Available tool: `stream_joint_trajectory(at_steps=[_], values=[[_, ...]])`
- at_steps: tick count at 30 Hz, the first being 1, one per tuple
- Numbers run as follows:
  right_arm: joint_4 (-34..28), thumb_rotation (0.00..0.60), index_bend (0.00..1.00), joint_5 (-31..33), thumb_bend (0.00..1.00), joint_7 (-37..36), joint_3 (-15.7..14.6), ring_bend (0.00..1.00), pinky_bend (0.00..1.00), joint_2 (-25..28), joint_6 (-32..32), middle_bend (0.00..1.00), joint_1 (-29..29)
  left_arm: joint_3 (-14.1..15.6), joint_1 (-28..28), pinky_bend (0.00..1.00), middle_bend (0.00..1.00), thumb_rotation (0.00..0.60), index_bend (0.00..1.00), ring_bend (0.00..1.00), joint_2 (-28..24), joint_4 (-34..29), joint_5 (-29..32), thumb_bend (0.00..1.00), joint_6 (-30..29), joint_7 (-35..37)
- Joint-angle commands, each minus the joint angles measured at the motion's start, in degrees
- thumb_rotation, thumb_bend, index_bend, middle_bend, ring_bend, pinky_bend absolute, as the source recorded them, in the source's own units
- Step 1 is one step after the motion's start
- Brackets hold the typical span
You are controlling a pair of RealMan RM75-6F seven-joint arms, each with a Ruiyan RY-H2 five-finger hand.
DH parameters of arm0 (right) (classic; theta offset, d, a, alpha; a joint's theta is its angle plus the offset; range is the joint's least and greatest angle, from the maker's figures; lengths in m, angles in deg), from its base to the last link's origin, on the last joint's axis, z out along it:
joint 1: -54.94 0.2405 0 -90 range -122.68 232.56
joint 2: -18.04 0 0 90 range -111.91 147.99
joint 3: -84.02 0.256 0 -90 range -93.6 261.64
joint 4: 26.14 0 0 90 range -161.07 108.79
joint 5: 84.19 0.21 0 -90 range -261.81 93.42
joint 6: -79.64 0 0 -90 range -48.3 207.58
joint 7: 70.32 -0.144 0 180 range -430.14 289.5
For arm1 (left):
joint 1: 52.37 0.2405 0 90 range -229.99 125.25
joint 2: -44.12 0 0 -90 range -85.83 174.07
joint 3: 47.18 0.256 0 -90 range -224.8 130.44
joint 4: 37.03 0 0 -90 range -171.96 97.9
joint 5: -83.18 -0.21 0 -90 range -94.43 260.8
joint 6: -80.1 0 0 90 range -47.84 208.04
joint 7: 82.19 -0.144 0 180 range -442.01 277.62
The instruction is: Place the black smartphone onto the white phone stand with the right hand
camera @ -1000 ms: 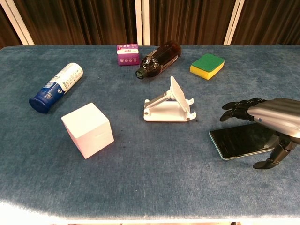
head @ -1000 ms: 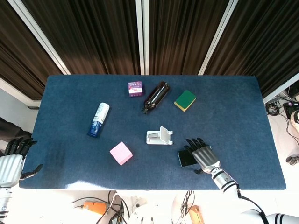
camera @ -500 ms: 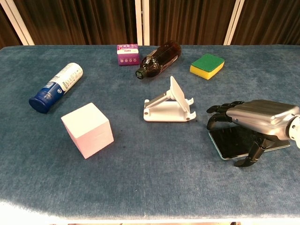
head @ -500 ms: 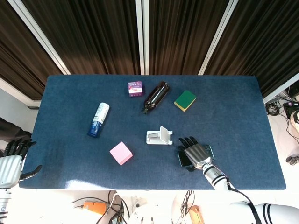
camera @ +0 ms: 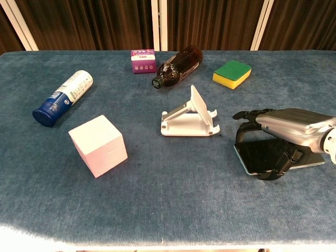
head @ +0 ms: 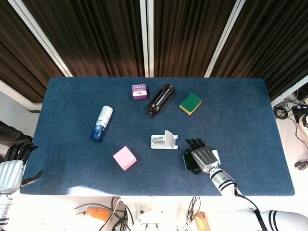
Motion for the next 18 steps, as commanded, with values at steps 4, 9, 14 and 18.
stream_joint_trajectory(at_steps=[4,9,14,18], values=[[2.63,0.6,0.68,-3.8,0.41,-5.81,-0.7,0.0,0.0,0.1,1.1,0.19,-1.25,0.11,0.07,0.0,0.14,0.6,0.2,0.06,0.05,-0.05,0.0,0.12,0.09,-0.08],[3.99,0.6,0.68,-7.44,0.41,-11.37,-0.44,0.07,0.03,0.13,3.02,0.28,-2.24,0.15,0.23,0.0,0.14,0.6,0.2,0.06,-0.04,-0.17,0.12,0.12,0.03,-0.14],[6.81,0.6,0.68,-11.2,0.43,-18.14,-0.24,0.25,0.1,-0.32,4.37,0.45,-2.93,0.19,0.16,0.0,0.14,0.6,0.2,0.06,-0.06,-0.51,-0.15,0.12,0.01,-0.45],[9.67,0.6,0.69,-13.2,0.44,-22.88,-0.19,0.35,0.23,-1.25,4.24,0.5,-2.91,0.27,0.13,0.0,0.14,0.6,0.2,0.06,0.0,-0.71,-0.28,0.12,0.08,-0.65]])
